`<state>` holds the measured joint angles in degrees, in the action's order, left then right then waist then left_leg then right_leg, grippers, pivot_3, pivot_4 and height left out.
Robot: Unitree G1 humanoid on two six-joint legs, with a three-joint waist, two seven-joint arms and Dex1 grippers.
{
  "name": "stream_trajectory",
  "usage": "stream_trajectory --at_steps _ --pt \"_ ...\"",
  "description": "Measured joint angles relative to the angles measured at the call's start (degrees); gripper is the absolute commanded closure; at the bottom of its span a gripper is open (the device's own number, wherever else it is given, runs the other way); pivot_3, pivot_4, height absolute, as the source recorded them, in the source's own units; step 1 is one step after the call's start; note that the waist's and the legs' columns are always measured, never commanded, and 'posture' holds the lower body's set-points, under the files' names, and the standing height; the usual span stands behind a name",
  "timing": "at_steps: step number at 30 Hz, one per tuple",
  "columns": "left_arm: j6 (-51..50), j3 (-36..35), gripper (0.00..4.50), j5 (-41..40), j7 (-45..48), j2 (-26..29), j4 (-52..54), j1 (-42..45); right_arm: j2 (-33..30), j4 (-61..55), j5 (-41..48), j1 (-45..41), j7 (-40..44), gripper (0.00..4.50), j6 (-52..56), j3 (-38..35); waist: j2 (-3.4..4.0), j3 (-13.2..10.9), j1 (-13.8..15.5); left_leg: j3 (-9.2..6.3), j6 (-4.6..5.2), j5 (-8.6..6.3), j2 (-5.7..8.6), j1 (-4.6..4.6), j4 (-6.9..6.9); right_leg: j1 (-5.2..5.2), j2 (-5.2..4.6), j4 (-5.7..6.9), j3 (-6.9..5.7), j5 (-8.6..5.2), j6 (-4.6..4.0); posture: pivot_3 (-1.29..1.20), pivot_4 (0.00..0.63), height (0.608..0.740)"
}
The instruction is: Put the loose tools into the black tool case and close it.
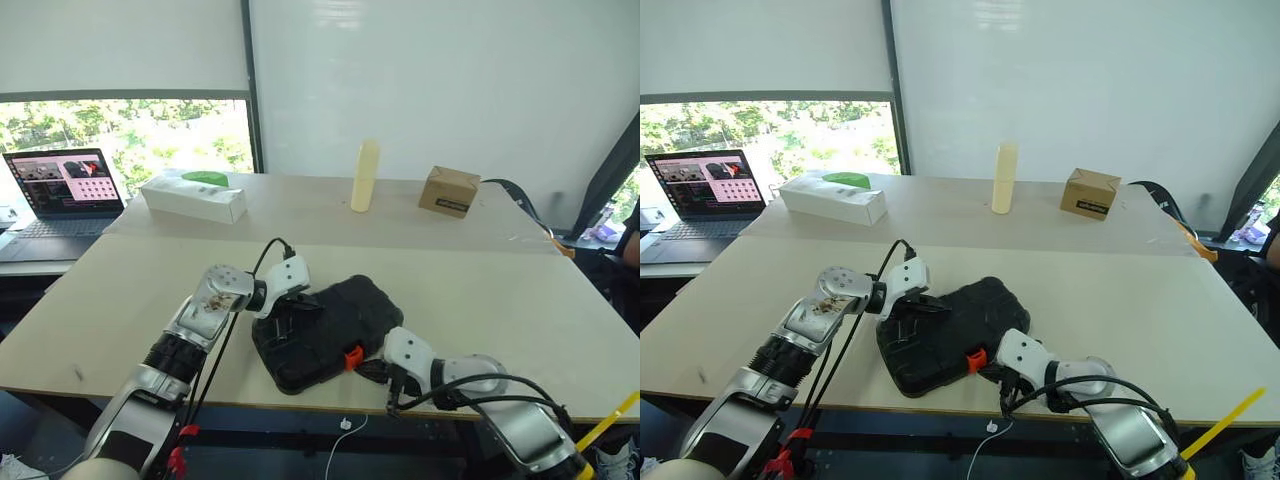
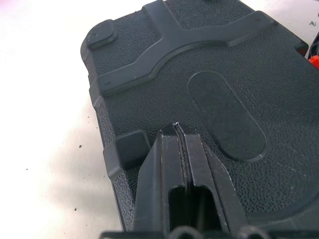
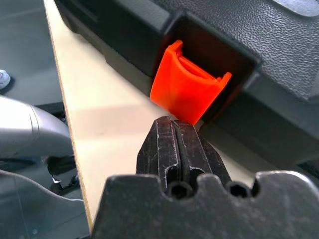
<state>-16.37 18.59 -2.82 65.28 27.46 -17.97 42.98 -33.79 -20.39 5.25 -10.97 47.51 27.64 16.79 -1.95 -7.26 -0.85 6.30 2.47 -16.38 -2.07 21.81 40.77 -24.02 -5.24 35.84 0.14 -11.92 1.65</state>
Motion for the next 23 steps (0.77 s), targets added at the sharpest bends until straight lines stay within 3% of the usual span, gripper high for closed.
stream_trajectory --at_steps 8,9,11,16,21,23 --pt "3.63 -3.67 4.49 -2.80 -0.53 -0.75 0.19 -3.40 -1.22 -2.33 1.95 1.34 1.22 4.50 -0.03 -1.87 0.04 0.14 -0.03 0.07 0.00 -0.01 -0.02 0.09 -0.11 -0.19 -0.03 0.03 0.11 -0.06 -0.03 0.00 0.150 0.740" --pt "5.00 -5.79 4.24 -4.79 -0.34 -1.07 0.34 -4.95 -2.54 -4.00 3.39 2.78 2.13 4.50 -0.82 -4.31 0.03 0.14 0.03 0.06 0.01 -0.02 -0.05 0.10 -0.16 -0.19 -0.01 0.02 0.10 -0.04 0.07 0.00 0.150 0.740" --pt "8.00 -8.64 3.78 -8.10 1.53 -0.43 1.03 -7.08 -4.54 -6.62 7.30 6.28 4.00 3.91 -1.74 -9.69 0.02 0.13 0.15 0.04 0.04 -0.04 -0.03 0.21 -0.26 -0.28 -0.02 -0.03 0.04 -0.09 0.07 0.00 0.150 0.740" --pt "12.91 -17.77 1.89 -13.26 6.01 8.63 0.95 -14.23 -8.36 -7.78 12.97 16.35 8.02 2.32 -7.71 -24.34 -0.06 -0.01 -0.24 0.13 0.03 -0.04 0.00 0.11 -0.83 -0.41 0.02 -0.17 0.10 -0.15 -0.03 0.00 0.150 0.740" --pt "19.12 -23.53 0.01 -12.78 6.06 15.82 1.42 -22.67 -8.51 -1.30 15.85 20.22 16.71 0.60 -26.41 -32.86 0.02 -0.15 0.39 0.12 0.01 -0.03 -0.10 0.09 -0.94 -0.19 -0.06 -0.65 -0.08 -0.12 0.07 0.00 0.150 0.740" --pt "21.00 -24.64 0.00 -12.79 5.90 16.50 2.32 -27.04 -8.71 1.96 16.82 20.57 18.79 0.06 -28.33 -33.51 0.02 -0.20 0.69 0.16 0.00 -0.03 -0.10 0.18 -0.91 -0.21 -0.19 -0.75 -0.10 -0.09 0.11 0.00 0.150 0.740"
